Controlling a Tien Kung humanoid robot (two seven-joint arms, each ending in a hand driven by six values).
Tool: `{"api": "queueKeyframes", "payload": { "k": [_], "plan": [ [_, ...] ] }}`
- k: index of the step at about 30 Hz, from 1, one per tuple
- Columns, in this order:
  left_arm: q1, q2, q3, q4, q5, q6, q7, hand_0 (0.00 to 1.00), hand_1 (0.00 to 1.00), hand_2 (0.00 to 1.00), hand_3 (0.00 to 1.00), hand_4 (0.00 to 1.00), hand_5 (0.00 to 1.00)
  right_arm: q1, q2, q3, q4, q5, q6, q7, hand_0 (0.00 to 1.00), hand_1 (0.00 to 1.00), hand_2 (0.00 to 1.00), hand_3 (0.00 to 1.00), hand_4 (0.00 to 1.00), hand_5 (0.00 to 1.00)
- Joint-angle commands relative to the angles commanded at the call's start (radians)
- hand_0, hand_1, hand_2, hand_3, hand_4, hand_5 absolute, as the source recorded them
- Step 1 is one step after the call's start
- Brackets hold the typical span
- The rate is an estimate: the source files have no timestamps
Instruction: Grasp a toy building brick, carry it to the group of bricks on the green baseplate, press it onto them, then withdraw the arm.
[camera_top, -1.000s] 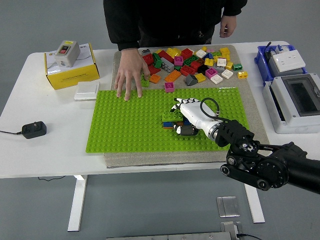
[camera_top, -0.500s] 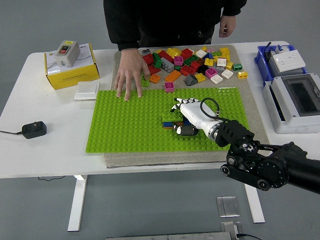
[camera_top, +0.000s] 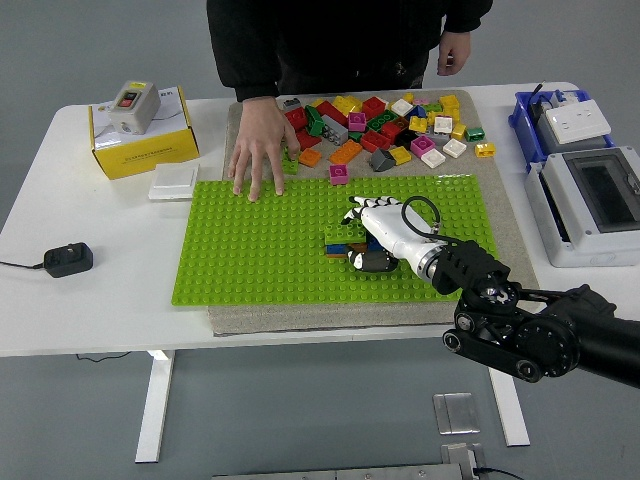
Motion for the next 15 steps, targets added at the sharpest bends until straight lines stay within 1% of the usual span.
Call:
{"api": "queueKeyframes", "payload": {
  "k": [15],
  "plan": [
    [0.002, -0.001, 0.006, 0.0, -0.004, 0.0, 0.0, 0.611, 0.604, 0.491, 0.6, 0.133, 0.731, -0.007, -0.007, 0.002, 0.004, -0.003, 0.0, -0.001, 0.981, 0.979, 0.998, 0.761, 0.581, 0.435]
  ]
}}
